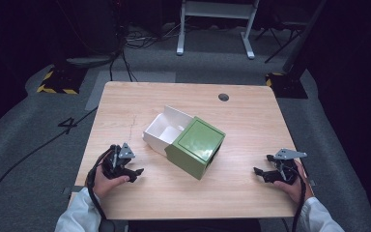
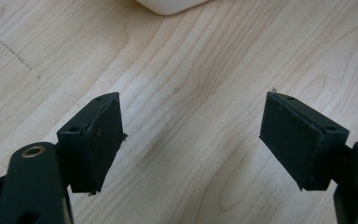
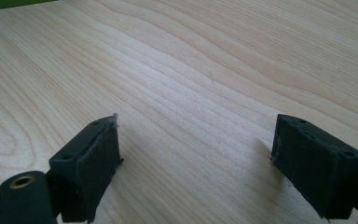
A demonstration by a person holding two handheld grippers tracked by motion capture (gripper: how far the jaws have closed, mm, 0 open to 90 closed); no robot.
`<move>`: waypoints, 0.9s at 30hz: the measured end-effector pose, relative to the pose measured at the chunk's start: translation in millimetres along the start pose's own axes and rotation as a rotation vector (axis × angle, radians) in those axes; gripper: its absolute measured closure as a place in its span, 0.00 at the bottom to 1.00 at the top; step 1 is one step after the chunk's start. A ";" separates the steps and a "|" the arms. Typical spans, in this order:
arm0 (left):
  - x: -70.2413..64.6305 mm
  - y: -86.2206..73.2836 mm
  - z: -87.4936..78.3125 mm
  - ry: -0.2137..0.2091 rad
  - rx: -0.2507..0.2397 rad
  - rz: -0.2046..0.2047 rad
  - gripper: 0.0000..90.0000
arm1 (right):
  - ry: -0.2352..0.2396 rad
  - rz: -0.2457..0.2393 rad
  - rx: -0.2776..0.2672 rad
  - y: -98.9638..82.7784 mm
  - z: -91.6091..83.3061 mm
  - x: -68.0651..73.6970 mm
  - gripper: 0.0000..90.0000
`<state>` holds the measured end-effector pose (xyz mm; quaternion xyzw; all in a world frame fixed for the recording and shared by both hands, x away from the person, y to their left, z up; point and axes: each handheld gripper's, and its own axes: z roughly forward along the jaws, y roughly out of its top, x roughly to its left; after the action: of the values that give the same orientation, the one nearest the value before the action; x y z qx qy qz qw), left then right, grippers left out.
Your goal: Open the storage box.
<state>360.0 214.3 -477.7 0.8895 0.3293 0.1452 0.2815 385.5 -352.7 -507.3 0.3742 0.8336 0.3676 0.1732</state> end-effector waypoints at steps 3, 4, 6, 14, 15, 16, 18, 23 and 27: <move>0.2 -4.2 3.7 0.009 0.025 0.010 0.24 | 0.000 0.000 0.000 0.0 0.0 0.0 0.17; 0.7 -5.1 4.8 -0.002 0.033 0.011 0.25 | 0.000 0.000 0.000 0.0 0.0 0.0 0.17; 0.7 -7.1 6.9 -0.013 0.046 0.020 0.26 | 0.000 0.000 0.000 0.0 0.0 0.0 0.17; 8.3 -16.8 8.8 -0.067 0.001 -0.030 0.25 | 0.000 0.000 0.000 0.0 0.0 0.0 0.17; 10.1 -19.4 8.8 -0.079 -0.009 -0.042 0.24 | 0.000 0.000 0.000 0.0 0.0 0.0 0.17; 10.6 -21.1 8.7 -0.076 -0.018 -0.044 0.23 | 0.000 0.000 0.000 0.0 0.0 0.0 0.17; 13.1 -25.7 7.6 -0.084 -0.042 -0.057 0.23 | 0.001 0.000 0.000 0.0 0.0 -0.1 0.17; 19.7 -36.5 6.3 -0.109 -0.116 -0.098 0.22 | 0.004 -0.002 0.000 0.0 0.1 -0.4 0.17; 29.2 -43.9 5.7 -0.130 -0.180 -0.189 0.23 | 0.007 -0.002 0.000 0.1 0.1 -0.6 0.17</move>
<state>362.0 258.9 -506.3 0.8332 0.3786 0.0891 0.3931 386.0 -353.0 -507.3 0.3720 0.8346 0.3686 0.1707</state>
